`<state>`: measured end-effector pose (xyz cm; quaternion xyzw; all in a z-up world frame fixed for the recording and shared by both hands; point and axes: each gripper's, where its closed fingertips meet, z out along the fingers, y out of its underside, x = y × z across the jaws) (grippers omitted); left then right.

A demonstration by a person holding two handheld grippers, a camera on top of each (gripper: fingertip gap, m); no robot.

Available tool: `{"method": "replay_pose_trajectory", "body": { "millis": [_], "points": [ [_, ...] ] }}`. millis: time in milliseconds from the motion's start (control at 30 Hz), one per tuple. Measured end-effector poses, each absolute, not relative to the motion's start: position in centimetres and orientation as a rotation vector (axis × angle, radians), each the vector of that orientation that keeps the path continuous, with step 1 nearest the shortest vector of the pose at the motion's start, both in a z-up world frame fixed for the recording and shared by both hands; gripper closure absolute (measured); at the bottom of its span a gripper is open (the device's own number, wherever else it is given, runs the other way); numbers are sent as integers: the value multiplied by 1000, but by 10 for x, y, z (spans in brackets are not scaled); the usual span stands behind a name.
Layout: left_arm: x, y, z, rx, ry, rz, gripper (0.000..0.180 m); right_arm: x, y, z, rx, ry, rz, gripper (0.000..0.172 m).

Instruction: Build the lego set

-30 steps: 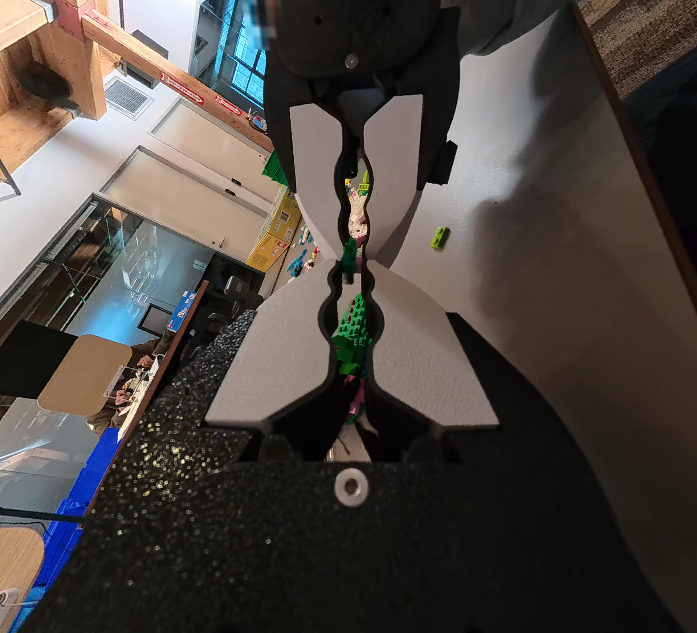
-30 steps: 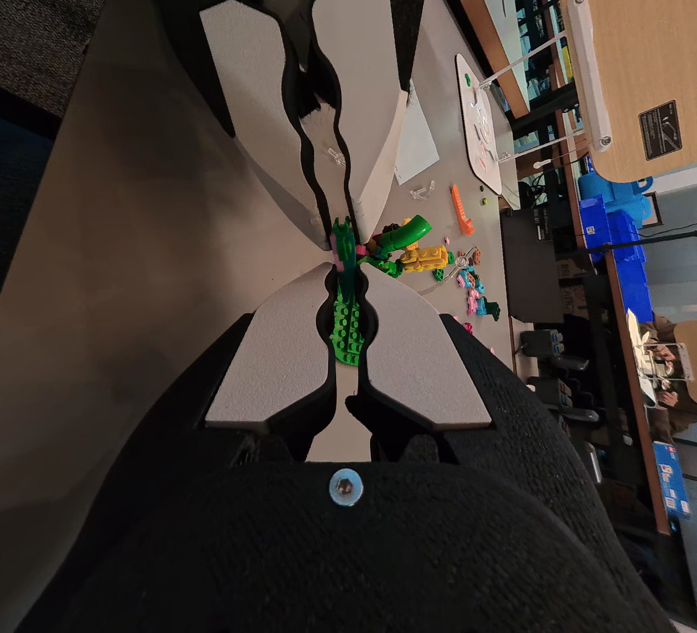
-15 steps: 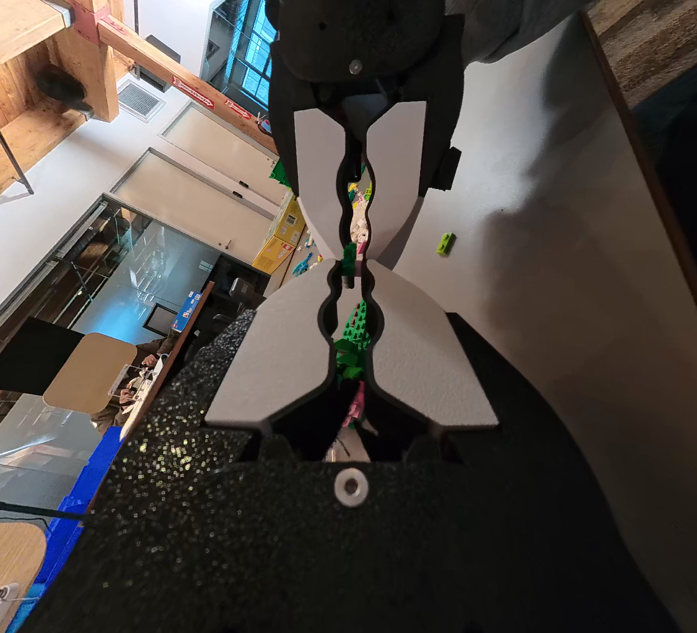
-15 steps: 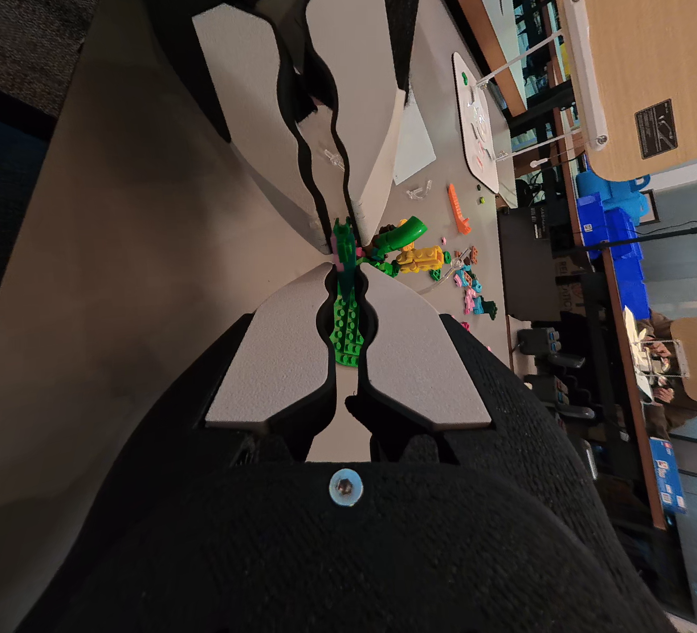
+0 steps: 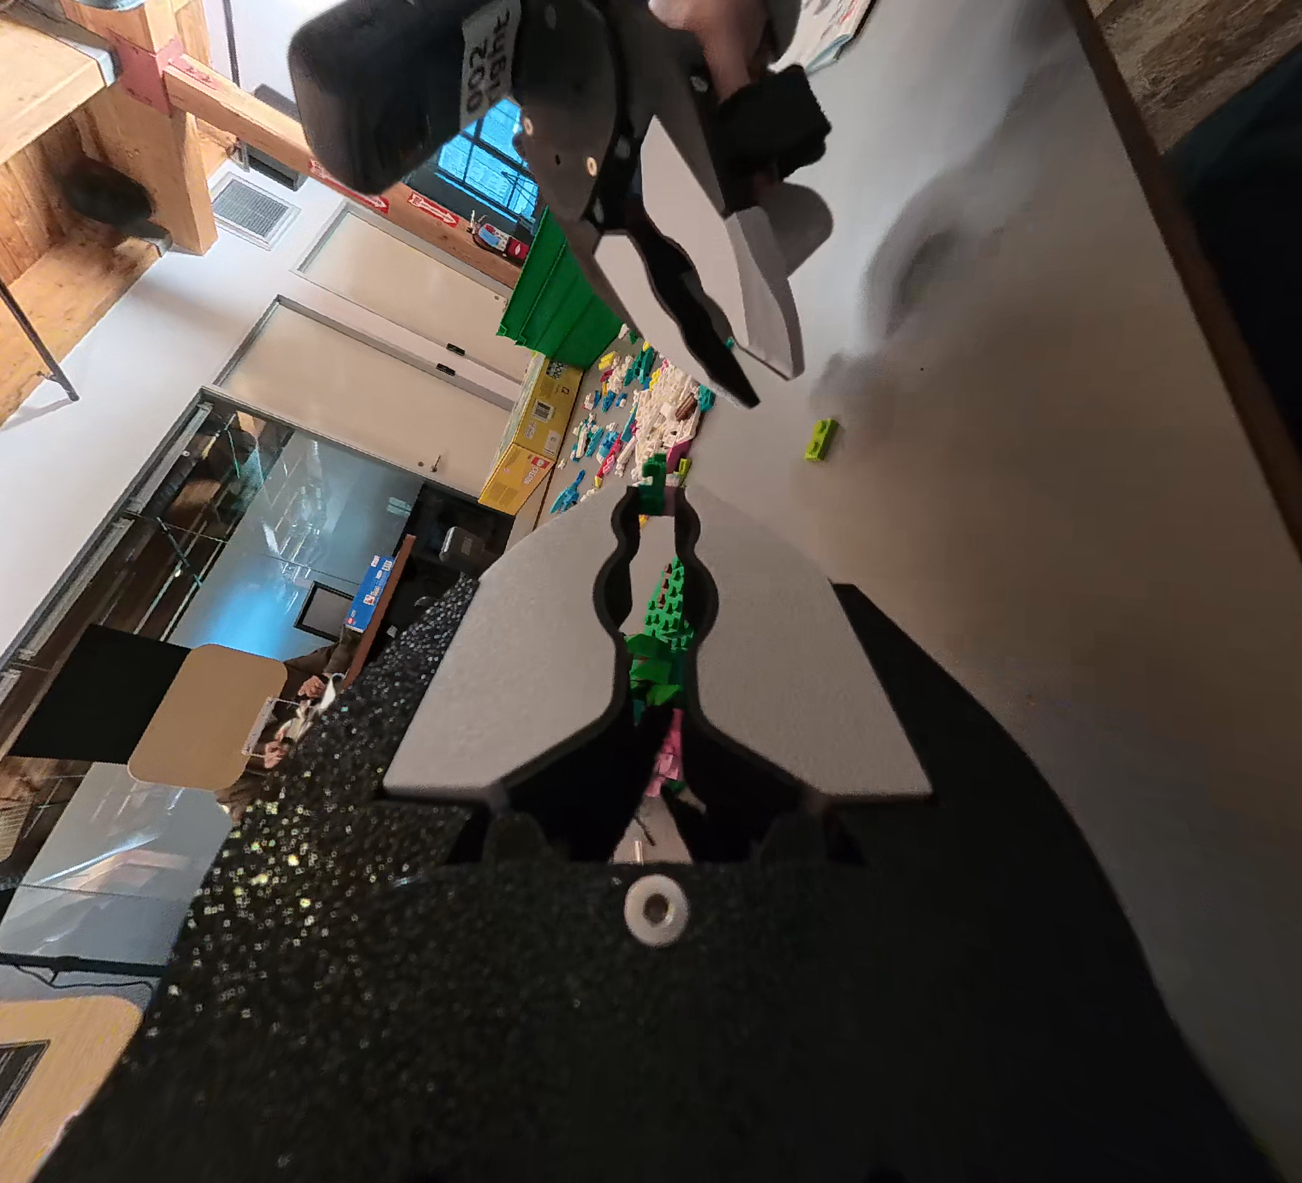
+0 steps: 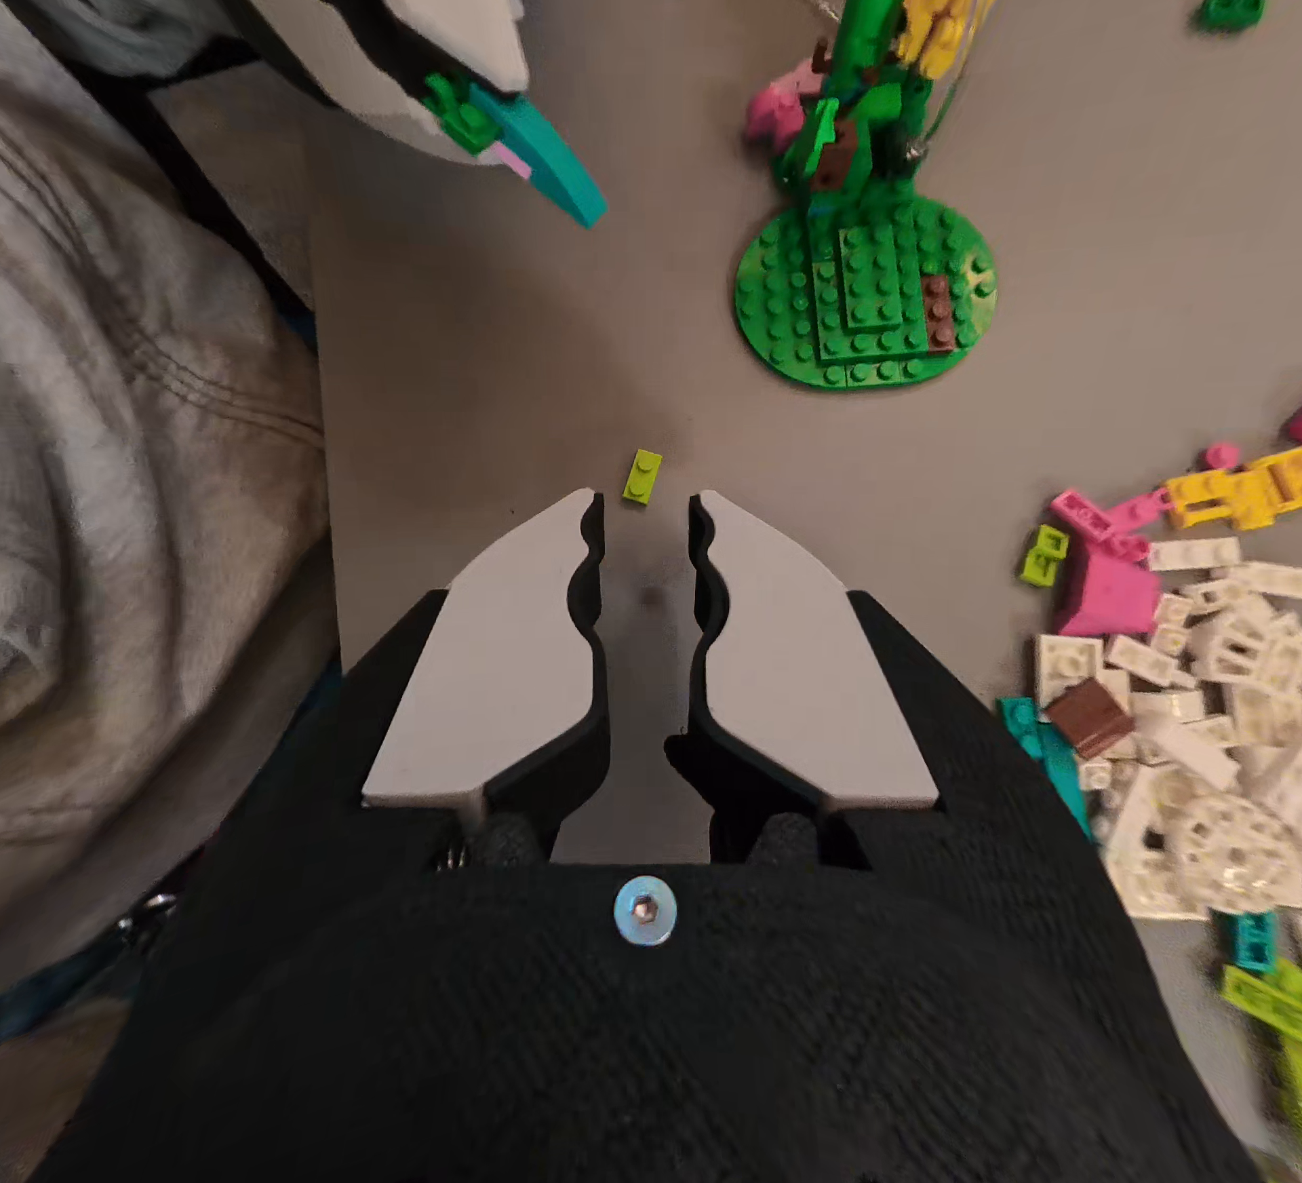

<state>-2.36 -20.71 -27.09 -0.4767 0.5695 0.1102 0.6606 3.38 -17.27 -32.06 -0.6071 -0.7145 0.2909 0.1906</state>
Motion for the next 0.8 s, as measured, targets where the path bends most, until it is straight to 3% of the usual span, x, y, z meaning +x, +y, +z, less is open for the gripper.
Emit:
{"method": "replay_pose_trajectory", "body": {
  "millis": [33, 333, 467, 800],
  "points": [
    [-24, -207, -271, -1078, 1293, 252, 171, 32, -173, -324, -1734, -1988, 821, 151],
    [-23, -209, -274, -1079, 1308, 251, 171, 23, -182, -343, -1817, -1982, 801, 155],
    [-22, -210, -275, -1076, 1313, 240, 171, 22, -180, -344, -1800, -2014, 768, 166],
    [-11, -220, -276, -1055, 1340, 131, 171, 8, -219, -269, -1324, -2235, 1176, 166]
  ]
}}
